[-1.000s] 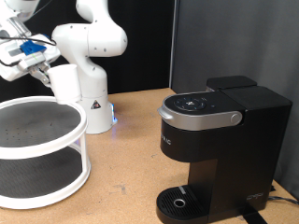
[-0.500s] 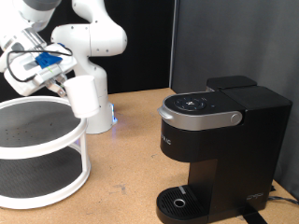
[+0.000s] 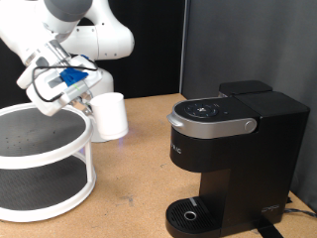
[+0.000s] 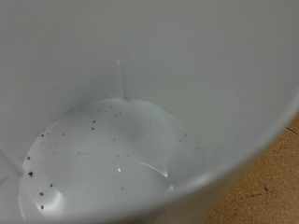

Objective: Make a cup of coffee with the keurig machine

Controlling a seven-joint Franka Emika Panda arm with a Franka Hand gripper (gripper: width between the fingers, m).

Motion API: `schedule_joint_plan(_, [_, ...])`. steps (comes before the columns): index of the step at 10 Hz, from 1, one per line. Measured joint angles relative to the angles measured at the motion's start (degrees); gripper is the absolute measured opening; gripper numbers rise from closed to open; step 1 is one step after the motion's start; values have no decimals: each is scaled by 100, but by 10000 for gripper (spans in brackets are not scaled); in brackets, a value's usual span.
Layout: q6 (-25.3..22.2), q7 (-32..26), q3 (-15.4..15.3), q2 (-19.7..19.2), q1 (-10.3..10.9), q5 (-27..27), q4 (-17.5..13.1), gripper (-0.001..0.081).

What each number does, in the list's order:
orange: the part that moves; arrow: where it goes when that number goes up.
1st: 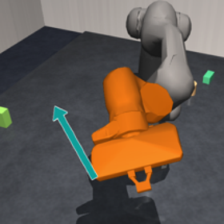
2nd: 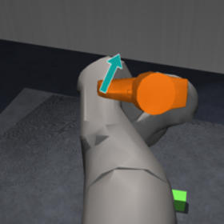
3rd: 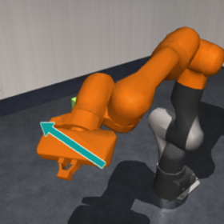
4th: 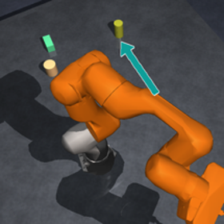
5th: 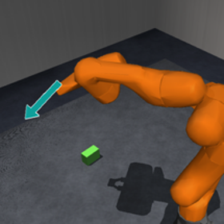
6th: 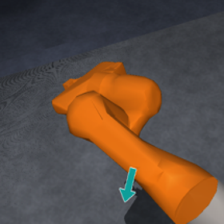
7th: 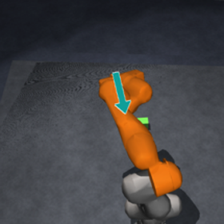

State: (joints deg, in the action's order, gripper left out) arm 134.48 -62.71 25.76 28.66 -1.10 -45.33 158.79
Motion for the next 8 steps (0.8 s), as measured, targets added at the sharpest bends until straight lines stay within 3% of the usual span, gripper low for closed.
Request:
schedule_joint_plan(3, [324, 0, -245, -237, 316, -259, -68, 70])
schedule_joint_plan(5, [425, 0, -300, -275, 351, -304, -62, 70])
schedule_joint_plan(8, [181, -126, -227, -336, 333, -131, -20, 70])
